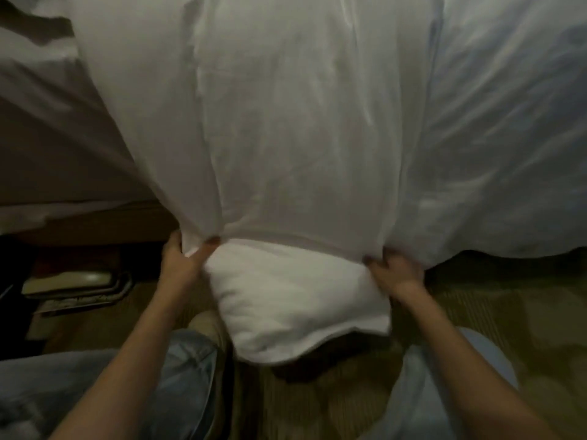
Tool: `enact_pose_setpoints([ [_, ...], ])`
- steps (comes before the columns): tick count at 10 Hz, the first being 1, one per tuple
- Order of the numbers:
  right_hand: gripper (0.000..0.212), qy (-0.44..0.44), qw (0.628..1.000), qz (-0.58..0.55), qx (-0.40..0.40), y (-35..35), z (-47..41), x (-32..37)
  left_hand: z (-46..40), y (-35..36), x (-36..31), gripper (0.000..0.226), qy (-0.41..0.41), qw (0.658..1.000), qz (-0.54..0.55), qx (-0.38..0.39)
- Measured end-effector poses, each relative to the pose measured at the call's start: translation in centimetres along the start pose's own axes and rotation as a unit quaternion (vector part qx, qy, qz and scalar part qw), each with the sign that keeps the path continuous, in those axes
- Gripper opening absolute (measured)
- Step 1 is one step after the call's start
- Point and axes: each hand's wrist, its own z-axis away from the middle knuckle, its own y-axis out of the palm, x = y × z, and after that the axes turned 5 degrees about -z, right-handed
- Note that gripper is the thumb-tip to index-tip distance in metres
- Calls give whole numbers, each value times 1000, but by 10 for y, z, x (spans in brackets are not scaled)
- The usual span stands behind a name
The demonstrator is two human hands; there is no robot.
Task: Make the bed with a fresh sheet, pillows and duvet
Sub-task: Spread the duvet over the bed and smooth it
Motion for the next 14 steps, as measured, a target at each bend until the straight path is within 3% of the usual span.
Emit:
enact_pose_setpoints([
  [1, 58, -7, 973, 166, -158, 16, -1, 5, 1, 26, 6, 96, 16, 990, -34, -134],
  [2, 51, -228, 887, 109, -386, 29, 30, 12, -2, 48, 20, 134, 38, 998, 21, -51],
  [3, 55, -573, 708, 180, -372, 50, 41, 20, -10, 57, 30, 132, 28, 999, 20, 18],
  [4, 76, -594, 638, 450, -196, 68, 17, 30, -18, 60, 39, 89, 10, 999, 16, -28],
  [5, 48, -349, 616, 704, -52, 85, 2, 41, -11, 60, 46, 70, -16, 992, -39, -118],
  [6, 29, -405, 611, 656, 180, 123, 20, 29, 7, 63, 31, 61, 29, 978, -42, -205],
  [7, 25, -590, 627, 509, 23, 130, 25, 53, 24, 53, -7, 53, 143, 952, 33, -269],
  [8, 57, -512, 626, 587, 44, 120, 32, 92, 32, 30, -54, 47, 284, 898, 64, -330],
  [9, 52, -376, 693, 585, 192, 120, 36, 120, 37, 0, -113, 45, 433, 834, 57, -336],
  [10, 41, -417, 741, 493, 185, 92, 69, 162, 29, -31, -178, 44, 542, 780, -52, -309],
  [11, 25, -626, 748, 189, -112, 13, 103, 215, 9, -44, -234, 40, 583, 753, -177, -249],
  [12, 20, -680, 647, 40, -342, -75, 105, 277, -16, -39, -273, 53, 567, 747, -298, -177],
  [13, 43, -615, 676, 186, -361, -122, 71, 311, -28, -26, -288, 85, 487, 760, -417, -107],
  [14, 83, -425, 752, 440, -246, -180, 31, 297, -40, -17, -296, 93, 437, 761, -472, -84],
])
